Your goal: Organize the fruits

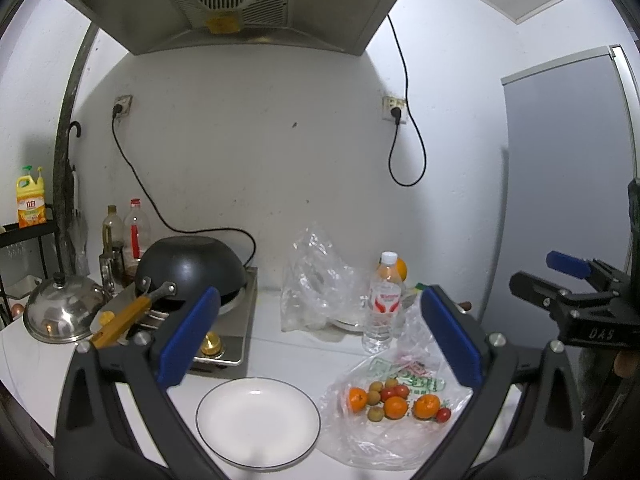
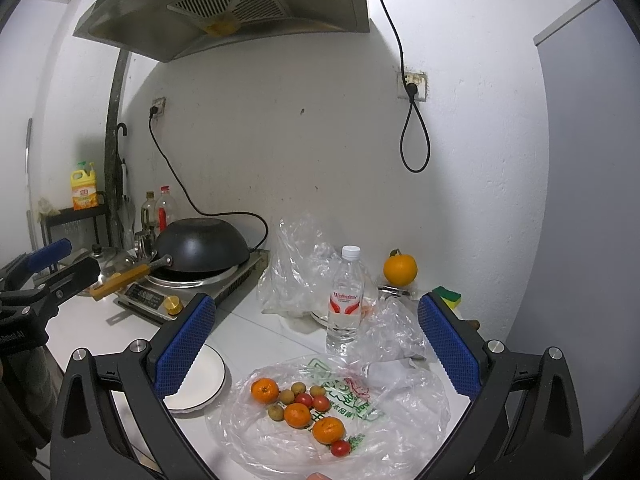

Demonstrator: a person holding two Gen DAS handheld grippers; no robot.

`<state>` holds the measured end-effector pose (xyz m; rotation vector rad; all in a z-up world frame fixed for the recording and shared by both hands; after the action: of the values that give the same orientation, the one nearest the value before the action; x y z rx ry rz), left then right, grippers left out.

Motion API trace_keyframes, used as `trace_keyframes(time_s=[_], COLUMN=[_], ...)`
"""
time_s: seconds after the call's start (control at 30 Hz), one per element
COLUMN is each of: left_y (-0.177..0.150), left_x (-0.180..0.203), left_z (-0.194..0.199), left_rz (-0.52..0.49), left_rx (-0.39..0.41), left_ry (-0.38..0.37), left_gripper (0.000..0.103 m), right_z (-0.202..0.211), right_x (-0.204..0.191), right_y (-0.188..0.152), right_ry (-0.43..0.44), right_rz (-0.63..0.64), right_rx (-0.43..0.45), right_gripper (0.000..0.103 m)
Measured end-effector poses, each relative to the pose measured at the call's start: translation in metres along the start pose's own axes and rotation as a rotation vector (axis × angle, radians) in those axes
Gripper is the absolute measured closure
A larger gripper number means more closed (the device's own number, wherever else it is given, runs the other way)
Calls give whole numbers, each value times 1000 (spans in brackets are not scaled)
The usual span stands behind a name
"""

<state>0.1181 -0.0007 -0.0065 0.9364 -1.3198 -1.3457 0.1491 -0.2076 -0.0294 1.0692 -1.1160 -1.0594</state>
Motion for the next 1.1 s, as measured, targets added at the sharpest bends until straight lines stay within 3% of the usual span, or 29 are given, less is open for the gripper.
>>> trace_keyframes(time_s=[0.67,1.1], left_y=[-7,-50], left_x=[-1,18], left_z=[-21,-67], left_rz=[4,-56], left_rx=[-37,-148], left_ry=[-7,3], left_gripper=[2,2], right_z=[-13,-46], right_x=[3,41], right_y=[-7,-64], right_ry=[-9,-47], right_rz=[11,8], right_rx=[-25,-160], right_gripper=[0,1])
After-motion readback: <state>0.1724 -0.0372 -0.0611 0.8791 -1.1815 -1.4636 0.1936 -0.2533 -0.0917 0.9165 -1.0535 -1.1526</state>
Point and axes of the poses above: each gripper's, at about its wrist camera, not at the fingertips, and z roughly against the way its jaws point, x to its right, y to its top, the point moved 9 cm from there along -z, roughly the way its jaws point, and after that the axes turned 10 degrees about -y, right-handed, at the moved point
